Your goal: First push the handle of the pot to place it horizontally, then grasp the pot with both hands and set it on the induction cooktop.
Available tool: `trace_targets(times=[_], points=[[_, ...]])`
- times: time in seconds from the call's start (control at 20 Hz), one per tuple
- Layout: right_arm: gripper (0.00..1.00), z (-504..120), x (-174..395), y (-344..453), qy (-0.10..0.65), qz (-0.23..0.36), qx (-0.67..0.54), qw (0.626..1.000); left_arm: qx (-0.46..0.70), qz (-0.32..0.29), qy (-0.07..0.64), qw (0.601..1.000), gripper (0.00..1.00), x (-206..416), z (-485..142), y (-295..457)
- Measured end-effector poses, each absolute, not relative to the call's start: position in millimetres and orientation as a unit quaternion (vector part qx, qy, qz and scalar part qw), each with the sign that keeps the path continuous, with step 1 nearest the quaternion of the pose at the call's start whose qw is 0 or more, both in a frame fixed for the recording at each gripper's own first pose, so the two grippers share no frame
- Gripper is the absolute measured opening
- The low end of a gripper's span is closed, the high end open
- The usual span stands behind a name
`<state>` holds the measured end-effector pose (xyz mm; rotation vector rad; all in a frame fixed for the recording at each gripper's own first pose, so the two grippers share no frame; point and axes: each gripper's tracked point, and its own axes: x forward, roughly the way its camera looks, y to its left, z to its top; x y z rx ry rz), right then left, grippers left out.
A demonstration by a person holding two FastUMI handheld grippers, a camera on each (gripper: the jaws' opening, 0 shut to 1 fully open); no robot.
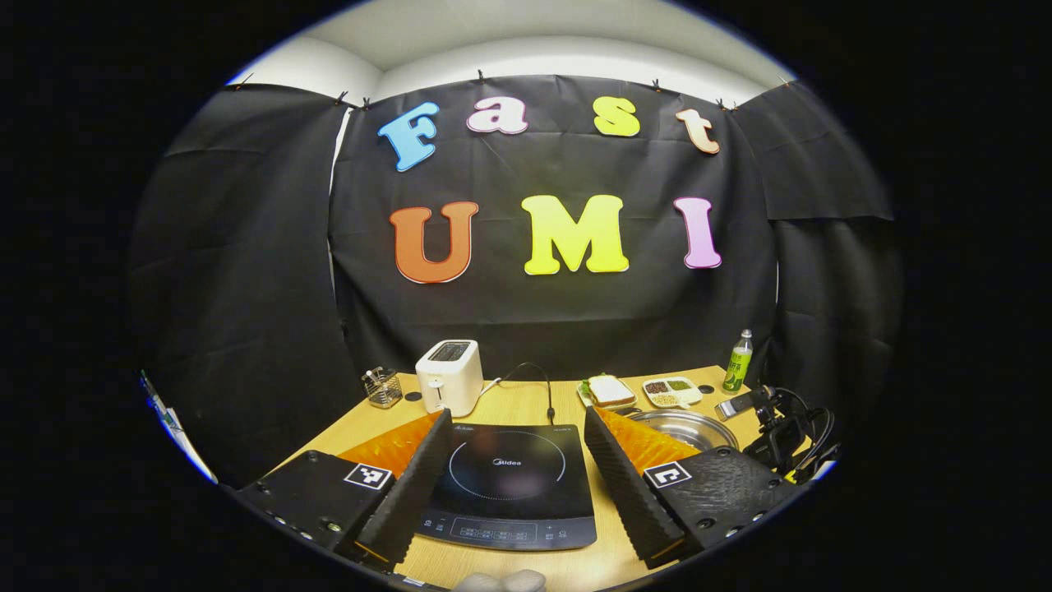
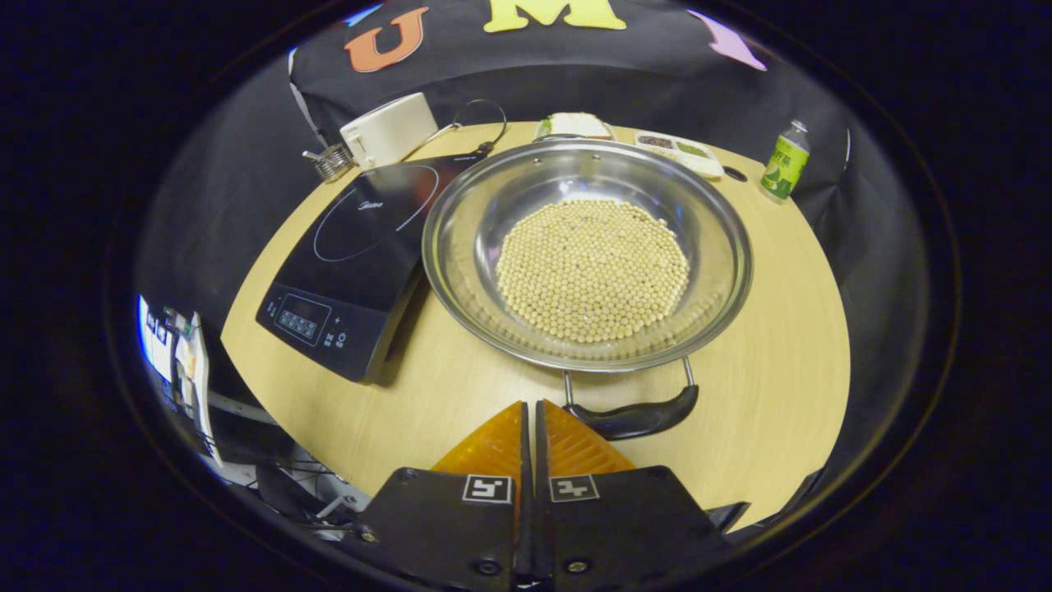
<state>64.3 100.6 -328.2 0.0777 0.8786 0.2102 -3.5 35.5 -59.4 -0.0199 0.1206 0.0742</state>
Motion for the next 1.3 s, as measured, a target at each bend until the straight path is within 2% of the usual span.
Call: trace_targets(times=[0.15, 0.2, 0.35, 0.6, 1.15, 1.2, 1.3], points=[[0.0, -330.0, 64.2, 86.7, 0.424, 0.09, 0.036, 0.901, -0.011, 0.033, 0.058, 0.998, 0.96, -0.7, -59.6, 28.3], [0.04, -330.5, 64.1, 80.4, 0.424, 0.085, 0.034, 0.901, -0.012, 0.032, 0.059, 0.998, 0.96, 0.4, -60.8, 27.2], [0.0, -331.2, 65.7, 63.5, 0.425, 0.072, 0.035, 0.902, -0.016, 0.028, 0.06, 0.998, 0.96, 5.4, -62.6, 21.5], [0.01, -332.5, 72.4, 39.6, 0.425, 0.054, 0.034, 0.903, -0.016, 0.025, 0.061, 0.998, 0.96, 11.7, -61.8, 11.8], [0.01, -331.0, 92.6, -11.2, 0.42, 0.033, 0.038, 0.906, -0.012, 0.047, 0.067, 0.997, 0.96, 12.7, -62.7, -1.1], [0.07, -331.3, 95.4, -15.5, 0.42, 0.033, 0.036, 0.906, -0.014, 0.051, 0.069, 0.996, 0.95, 11.6, -64.8, -1.9], [0.01, -331.2, 99.3, -24.2, 0.417, 0.033, 0.029, 0.908, -0.016, 0.053, 0.071, 0.996, 0.95, 11.4, -63.6, -7.1]])
